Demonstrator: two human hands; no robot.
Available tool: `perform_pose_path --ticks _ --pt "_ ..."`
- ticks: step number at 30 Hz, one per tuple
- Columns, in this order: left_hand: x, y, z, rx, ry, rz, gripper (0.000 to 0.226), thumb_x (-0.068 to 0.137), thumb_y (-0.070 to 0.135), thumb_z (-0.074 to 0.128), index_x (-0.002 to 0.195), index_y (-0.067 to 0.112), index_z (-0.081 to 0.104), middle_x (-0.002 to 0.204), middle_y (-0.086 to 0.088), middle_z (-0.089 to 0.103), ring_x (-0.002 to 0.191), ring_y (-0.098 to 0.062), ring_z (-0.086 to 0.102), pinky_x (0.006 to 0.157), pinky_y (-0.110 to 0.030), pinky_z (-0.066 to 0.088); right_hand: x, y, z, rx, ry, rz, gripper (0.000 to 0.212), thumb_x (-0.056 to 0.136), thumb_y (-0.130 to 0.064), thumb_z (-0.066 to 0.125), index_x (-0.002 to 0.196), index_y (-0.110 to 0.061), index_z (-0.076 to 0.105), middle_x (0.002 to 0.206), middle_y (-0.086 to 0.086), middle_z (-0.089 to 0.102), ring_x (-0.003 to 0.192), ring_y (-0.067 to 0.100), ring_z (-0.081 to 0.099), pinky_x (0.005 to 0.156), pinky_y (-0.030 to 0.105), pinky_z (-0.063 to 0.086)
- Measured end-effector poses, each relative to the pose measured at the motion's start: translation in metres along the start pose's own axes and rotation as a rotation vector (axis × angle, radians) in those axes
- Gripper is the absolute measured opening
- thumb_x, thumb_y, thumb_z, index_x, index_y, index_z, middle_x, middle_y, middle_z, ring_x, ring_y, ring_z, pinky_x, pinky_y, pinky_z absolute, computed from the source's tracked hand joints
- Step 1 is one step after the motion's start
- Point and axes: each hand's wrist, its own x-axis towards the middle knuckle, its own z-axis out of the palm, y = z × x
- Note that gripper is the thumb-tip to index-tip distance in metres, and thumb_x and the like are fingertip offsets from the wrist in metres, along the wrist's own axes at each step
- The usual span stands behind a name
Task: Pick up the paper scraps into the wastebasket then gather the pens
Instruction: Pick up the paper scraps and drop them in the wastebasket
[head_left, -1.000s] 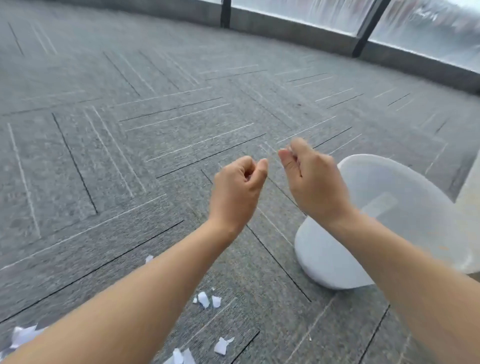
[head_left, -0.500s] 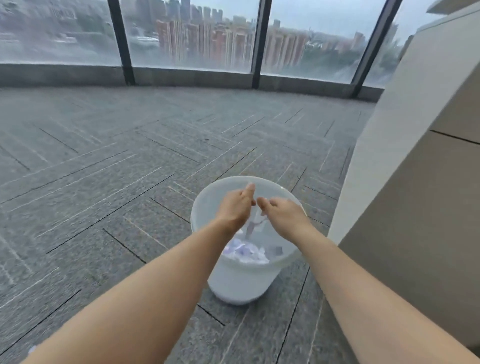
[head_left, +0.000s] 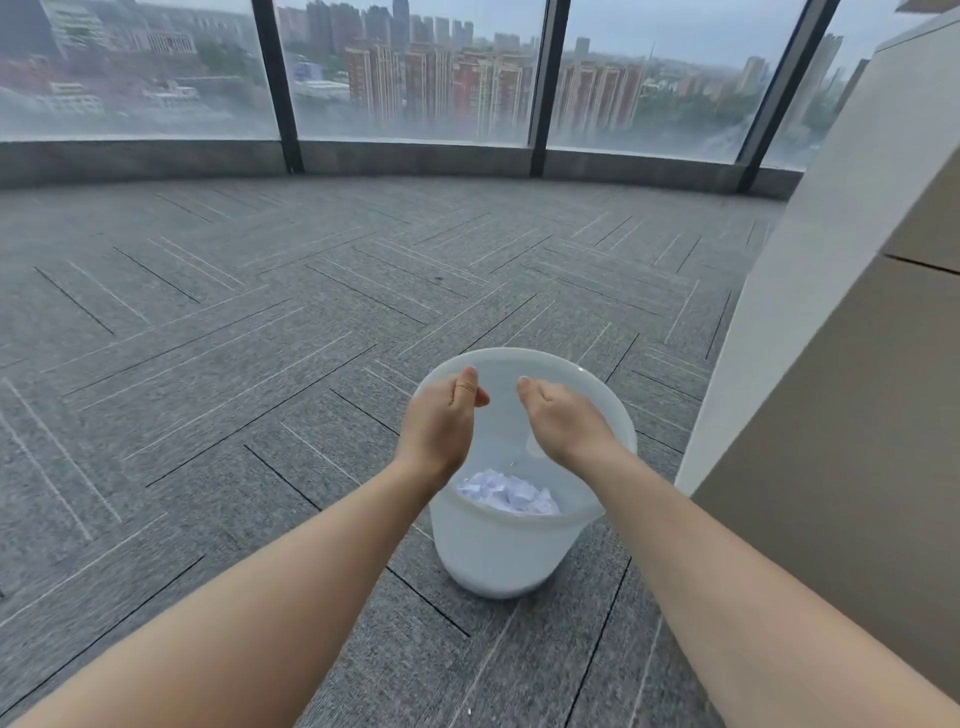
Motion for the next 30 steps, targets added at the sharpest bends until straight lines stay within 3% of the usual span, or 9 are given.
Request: perform_pose_path --ticks 2,5,7,12,18,22,25,28,30 --pt "-0.005 -0.002 -0.017 0.023 0.022 0.05 0.04 0.1 0.036 0.035 0.085 0.018 0.068 0.091 0.004 0.07 0.092 -0.016 0.063 0.085 -0.037 0.048 -0.006 -0.019 0.003 0.007 0.05 -0.057 0.048 0.1 -0.046 0.027 0.112 -0.017 0.064 0.122 0.005 0.062 0.12 0.029 0.05 0.103 0.048 0.035" --pt "-0.02 -0.009 -0.062 0.169 0.036 0.178 0.032 0.098 0.033 0.043 0.09 0.014 0.067 0.082 0.002 0.068 0.077 -0.014 0.061 0.07 -0.033 0.047 -0.02 -0.059 0.016 -0.047 0.141 -0.251 0.034 0.097 -0.033 0.04 0.088 -0.014 0.066 0.084 0.001 0.067 0.089 0.027 0.059 0.079 0.037 0.046" --pt "-0.04 -0.029 -0.105 0.296 0.024 0.236 0.025 0.097 0.03 0.049 0.089 0.013 0.065 0.077 0.003 0.062 0.07 -0.011 0.056 0.063 -0.03 0.045 -0.036 -0.087 0.039 -0.048 0.139 -0.414 0.024 0.095 -0.028 0.048 0.092 -0.017 0.069 0.086 -0.002 0.069 0.082 0.021 0.059 0.073 0.033 0.046" --pt "-0.127 -0.129 -0.207 0.561 -0.037 0.081 0.013 0.092 0.029 0.054 0.088 0.019 0.061 0.082 0.01 0.058 0.078 -0.007 0.054 0.068 -0.024 0.043 -0.089 -0.122 0.148 -0.109 -0.145 -0.732 0.02 0.094 -0.025 0.049 0.091 -0.015 0.065 0.088 0.001 0.064 0.081 0.021 0.057 0.07 0.038 0.049" --pt "-0.253 -0.245 -0.269 0.686 -0.026 -0.259 0.048 0.08 0.056 0.035 0.099 0.021 0.062 0.1 0.007 0.06 0.097 -0.015 0.056 0.085 -0.03 0.044 -0.142 -0.084 0.282 -0.339 -0.507 -0.663 0.024 0.098 -0.027 0.041 0.112 -0.019 0.058 0.112 0.001 0.058 0.108 0.023 0.049 0.078 0.04 0.052" --pt "-0.322 -0.293 -0.283 0.871 0.019 -0.44 0.061 0.076 0.061 0.041 0.114 0.019 0.062 0.125 -0.01 0.056 0.115 -0.032 0.052 0.095 -0.048 0.042 -0.165 -0.044 0.33 -0.491 -0.578 -0.571 0.049 0.097 -0.043 0.04 0.144 -0.031 0.032 0.153 0.003 0.028 0.139 0.031 0.023 0.11 0.042 0.032" --pt "-0.354 -0.309 -0.29 0.962 0.135 -0.669 0.07 0.075 0.068 0.046 0.134 0.029 0.047 0.148 -0.013 0.035 0.136 -0.035 0.031 0.105 -0.059 0.025 -0.174 -0.025 0.353 -0.486 -0.577 -0.393 0.065 0.093 -0.061 0.036 0.149 -0.041 0.01 0.161 0.0 -0.002 0.147 0.033 -0.006 0.119 0.047 0.01" --pt "-0.37 -0.32 -0.298 0.937 0.259 -0.799 0.082 0.079 0.071 0.046 0.147 0.033 0.022 0.159 -0.012 0.008 0.146 -0.03 0.003 0.112 -0.059 0.008 -0.188 -0.018 0.371 -0.454 -0.571 -0.396 0.071 0.092 -0.063 0.036 0.151 -0.04 0.003 0.161 0.001 -0.01 0.145 0.032 -0.017 0.119 0.047 0.001" --pt "-0.371 -0.323 -0.305 0.938 0.298 -0.833 0.087 0.079 0.074 0.039 0.15 0.032 0.01 0.159 -0.012 -0.001 0.146 -0.03 -0.004 0.113 -0.059 0.002 -0.201 -0.022 0.381 -0.42 -0.589 -0.458 0.073 0.092 -0.064 0.035 0.15 -0.04 0.0 0.16 -0.002 -0.015 0.144 0.024 -0.025 0.119 0.044 -0.002"
